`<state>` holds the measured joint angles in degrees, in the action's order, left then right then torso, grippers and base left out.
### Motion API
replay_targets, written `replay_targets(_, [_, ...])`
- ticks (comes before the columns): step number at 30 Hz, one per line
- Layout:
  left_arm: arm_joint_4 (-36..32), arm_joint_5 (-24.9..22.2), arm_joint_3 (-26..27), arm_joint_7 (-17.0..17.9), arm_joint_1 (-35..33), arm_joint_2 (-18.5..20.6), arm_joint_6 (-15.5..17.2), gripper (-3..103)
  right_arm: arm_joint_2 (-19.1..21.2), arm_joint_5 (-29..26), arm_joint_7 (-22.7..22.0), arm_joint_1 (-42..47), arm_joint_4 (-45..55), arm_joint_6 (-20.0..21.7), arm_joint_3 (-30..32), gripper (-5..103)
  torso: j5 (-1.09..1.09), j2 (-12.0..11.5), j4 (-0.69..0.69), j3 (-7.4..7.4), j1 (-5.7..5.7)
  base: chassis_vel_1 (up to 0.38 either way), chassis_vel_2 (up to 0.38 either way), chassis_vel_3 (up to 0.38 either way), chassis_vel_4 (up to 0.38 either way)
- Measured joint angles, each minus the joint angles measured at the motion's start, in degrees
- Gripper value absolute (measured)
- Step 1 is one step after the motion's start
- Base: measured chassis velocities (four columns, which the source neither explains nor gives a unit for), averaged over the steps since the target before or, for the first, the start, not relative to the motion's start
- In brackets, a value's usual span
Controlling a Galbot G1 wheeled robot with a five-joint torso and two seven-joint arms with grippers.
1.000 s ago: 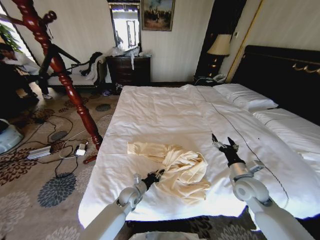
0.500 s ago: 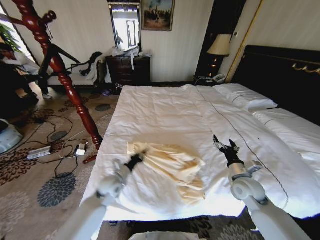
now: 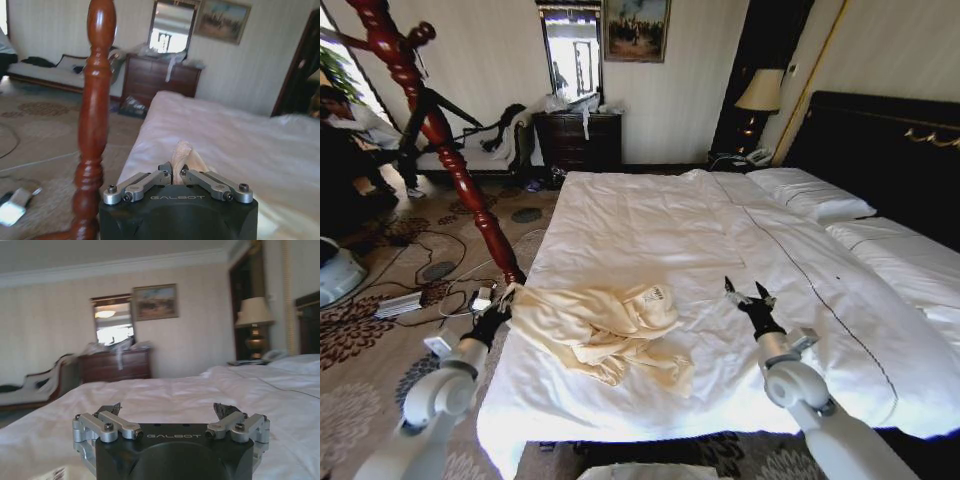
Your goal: Pick up the clothes from the bed and hang them on the clothes hanger.
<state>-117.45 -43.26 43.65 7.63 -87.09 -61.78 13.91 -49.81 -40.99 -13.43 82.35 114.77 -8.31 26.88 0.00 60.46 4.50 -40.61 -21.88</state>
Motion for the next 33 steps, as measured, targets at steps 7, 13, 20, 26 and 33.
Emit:
replay_targets(7, [2.05, 8.97, -3.15, 1.38, -2.21, -4.43, 0.72, 2, 6.64, 9.33, 16.76, 0.3, -2.53, -4.2, -6.18, 100, 0.02, 0.0, -0.02, 0.0, 0.0, 0.0, 0.0, 0.0, 0.0])
replay_targets(13, [1.58, 11.44, -3.29, 1.36, -3.57, -6.51, 0.55, 2, 11.3, 11.45, 20.64, -2.22, -2.42, -2.26, -11.03, 100, 0.02, 0.0, -0.05, 0.0, 0.0, 0.0, 0.0, 0.0, 0.0])
replay_targets(20, [-0.34, 12.75, -3.62, 1.41, -4.26, -8.88, 0.41, 2, 15.49, 9.8, 22.07, -7.53, -2.45, 2.1, -18.79, 102, 0.0, 0.0, -0.03, 0.0, 0.0, 0.0, 0.0, 0.0, 0.0])
replay_targets(26, [-1.36, 13.18, -3.95, 1.51, -5.03, -8.78, 0.43, 2, 15.99, 10.23, 24.6, -14.66, -5.87, 2.0, -24.83, 82, 0.01, -0.01, -0.03, 0.0, 0.0, 0.0, 0.0, 0.0, 0.0])
replay_targets(33, [-1.8, 13.19, -3.98, 1.89, -4.57, -9.03, 0.43, 2, 13.86, 8.93, 24.5, -22.71, -7.57, 2.56, -32.0, 68, 0.0, -0.01, -0.03, 0.0, 0.0, 0.0, 0.0, 0.0, 0.0])
